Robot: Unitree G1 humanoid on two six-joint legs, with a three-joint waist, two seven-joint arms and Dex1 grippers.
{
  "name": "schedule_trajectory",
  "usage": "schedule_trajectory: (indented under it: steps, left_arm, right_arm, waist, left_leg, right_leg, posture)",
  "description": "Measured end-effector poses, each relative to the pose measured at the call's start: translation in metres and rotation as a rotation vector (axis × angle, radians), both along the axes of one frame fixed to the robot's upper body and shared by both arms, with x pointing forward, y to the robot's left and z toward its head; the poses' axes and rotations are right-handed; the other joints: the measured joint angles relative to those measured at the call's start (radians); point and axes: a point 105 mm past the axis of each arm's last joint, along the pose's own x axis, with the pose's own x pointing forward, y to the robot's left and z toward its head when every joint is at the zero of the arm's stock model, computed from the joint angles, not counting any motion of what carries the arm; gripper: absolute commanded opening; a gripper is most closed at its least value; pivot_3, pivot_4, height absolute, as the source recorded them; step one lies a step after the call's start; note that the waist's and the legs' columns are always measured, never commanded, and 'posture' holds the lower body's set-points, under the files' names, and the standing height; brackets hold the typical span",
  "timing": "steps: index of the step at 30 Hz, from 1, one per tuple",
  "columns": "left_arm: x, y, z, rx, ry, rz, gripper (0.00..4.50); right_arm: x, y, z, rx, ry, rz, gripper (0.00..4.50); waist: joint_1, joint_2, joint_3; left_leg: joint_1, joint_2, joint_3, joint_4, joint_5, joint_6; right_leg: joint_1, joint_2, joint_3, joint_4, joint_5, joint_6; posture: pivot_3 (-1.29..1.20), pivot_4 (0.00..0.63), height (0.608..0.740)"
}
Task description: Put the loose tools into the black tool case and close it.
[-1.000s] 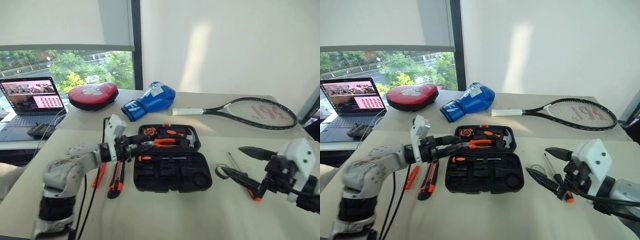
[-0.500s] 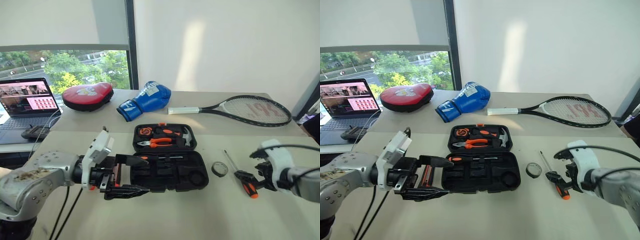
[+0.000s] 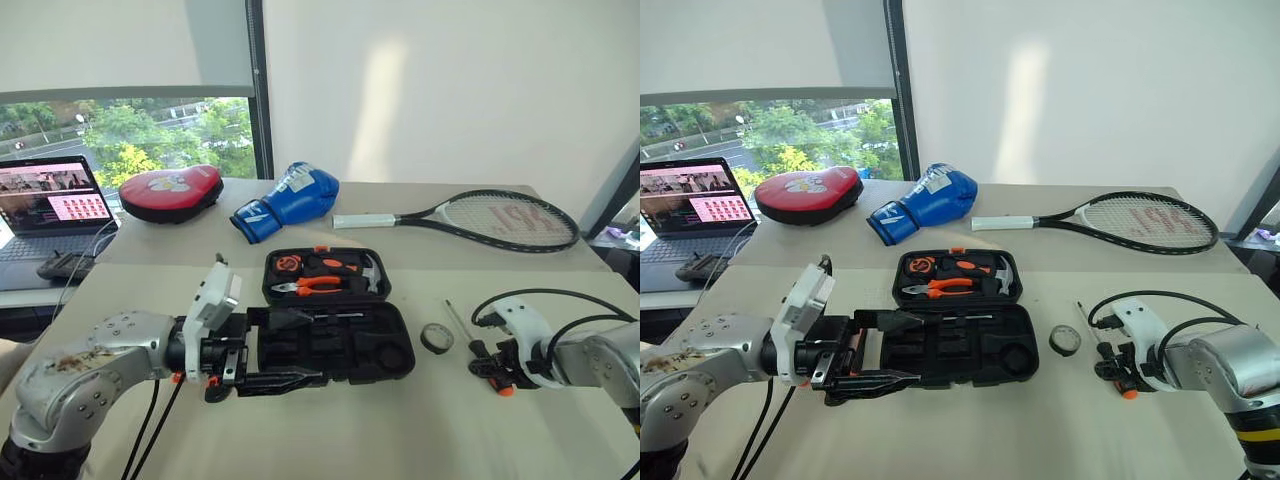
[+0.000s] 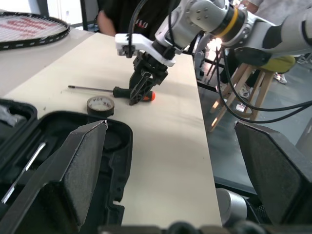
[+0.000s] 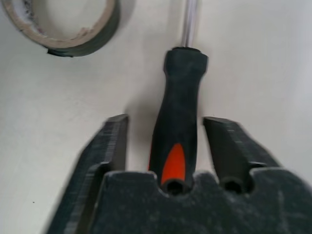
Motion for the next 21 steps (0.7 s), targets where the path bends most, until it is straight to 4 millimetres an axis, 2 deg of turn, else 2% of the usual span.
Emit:
schedule_trajectory:
  steps: [2, 5, 7, 8, 9, 10, 11, 13, 16, 18, 21]
  left_arm:
    - [0.006, 0.002, -0.001, -0.047, -0.034, 0.068, 4.50]
    - [0.008, 0.010, -0.009, -0.065, -0.026, 0.112, 4.50]
    - [0.009, 0.021, -0.009, -0.093, 0.000, 0.136, 4.50]
    - [0.010, 0.030, -0.010, -0.108, -0.003, 0.153, 4.50]
    - [0.010, 0.033, -0.010, -0.113, -0.004, 0.159, 4.50]
    - [0.009, 0.039, -0.011, -0.119, -0.015, 0.177, 4.50]
    - [0.010, 0.044, -0.012, -0.123, -0.015, 0.191, 4.50]
    - [0.010, 0.054, -0.018, -0.102, -0.011, 0.216, 4.50]
    - [0.007, 0.070, -0.019, -0.078, -0.027, 0.244, 4.50]
    - [0.007, 0.077, -0.017, -0.066, -0.048, 0.254, 4.50]
    - [0.000, 0.089, -0.021, -0.021, -0.048, 0.268, 4.50]
  right_arm:
    - [0.000, 0.001, 0.006, -0.012, -0.044, 0.044, 0.88]
    - [0.007, 0.025, 0.038, 0.027, -0.175, 0.225, 0.86]
    - [0.016, 0.053, 0.071, 0.056, -0.283, 0.388, 0.86]
    - [0.021, 0.077, 0.093, 0.052, -0.348, 0.532, 0.86]
    - [0.021, 0.089, 0.102, 0.046, -0.377, 0.601, 0.86]
    - [0.022, 0.108, 0.108, 0.039, -0.391, 0.710, 0.86]
    - [0.023, 0.125, 0.108, 0.043, -0.390, 0.795, 0.86]
    - [0.026, 0.158, 0.094, 0.046, -0.336, 0.964, 0.86]
    - [0.036, 0.189, 0.056, -0.043, -0.218, 1.176, 0.86]
    - [0.041, 0.196, 0.040, -0.098, -0.177, 1.248, 0.86]
    - [0.050, 0.198, 0.042, -0.173, -0.161, 1.335, 0.86]
  waist:
    - [0.001, 0.002, 0.001]
    - [-0.008, 0.003, 0.002]
    - [-0.019, 0.003, 0.002]
    - [-0.028, 0.004, 0.002]
    - [-0.030, 0.004, 0.002]
    - [-0.031, 0.003, 0.003]
    - [-0.032, 0.003, 0.003]
    - [-0.031, 0.002, 0.003]
    - [-0.026, 0.003, 0.004]
    - [-0.018, 0.004, 0.005]
    - [-0.022, 0.003, 0.005]
  left_leg:
    - [0.000, 0.000, 0.000, 0.000, 0.000, 0.000]
    - [-0.002, 0.001, 0.001, -0.002, 0.005, -0.008]
    - [-0.001, 0.002, 0.002, -0.005, 0.005, -0.008]
    - [-0.001, 0.002, 0.002, -0.007, 0.004, -0.007]
    - [0.000, 0.003, 0.001, -0.008, 0.004, -0.008]
    - [0.000, 0.005, 0.000, -0.009, 0.005, -0.008]
    - [0.002, 0.007, 0.001, -0.009, 0.004, -0.012]
    - [0.001, 0.009, 0.000, -0.009, 0.005, -0.013]
    - [-0.002, 0.008, 0.000, -0.009, 0.006, -0.016]
    - [-0.004, 0.007, -0.001, -0.009, 0.009, -0.020]
    - [-0.002, 0.006, 0.000, -0.008, 0.008, -0.019]
  right_leg:
    - [0.000, 0.000, 0.001, 0.000, 0.001, 0.001]
    - [-0.005, 0.001, 0.002, 0.001, 0.001, 0.002]
    - [-0.007, 0.002, 0.003, 0.002, 0.001, 0.001]
    - [-0.009, 0.003, 0.003, 0.002, 0.002, 0.000]
    - [-0.009, 0.005, 0.003, 0.002, 0.001, 0.000]
    - [-0.008, 0.006, 0.001, 0.002, 0.000, -0.002]
    - [-0.008, 0.008, 0.001, 0.002, 0.000, -0.005]
    - [-0.009, 0.010, 0.000, 0.004, -0.001, -0.008]
    - [-0.012, 0.009, -0.002, 0.004, -0.002, -0.010]
    - [-0.013, 0.008, -0.003, 0.004, -0.002, -0.010]
    - [-0.010, 0.006, -0.003, 0.002, -0.002, -0.009]
  posture:
    - [0.00, 0.150, 0.740]
    - [0.00, 0.150, 0.740]
    - [0.00, 0.150, 0.740]
    - [0.00, 0.150, 0.740]
    - [0.00, 0.150, 0.740]
    - [0.00, 0.150, 0.740]
    - [0.00, 0.150, 0.740]
    - [0.00, 0.150, 0.740]
    - [0.00, 0.150, 0.740]
    - [0.00, 0.150, 0.740]
    - [0.00, 0.150, 0.740]
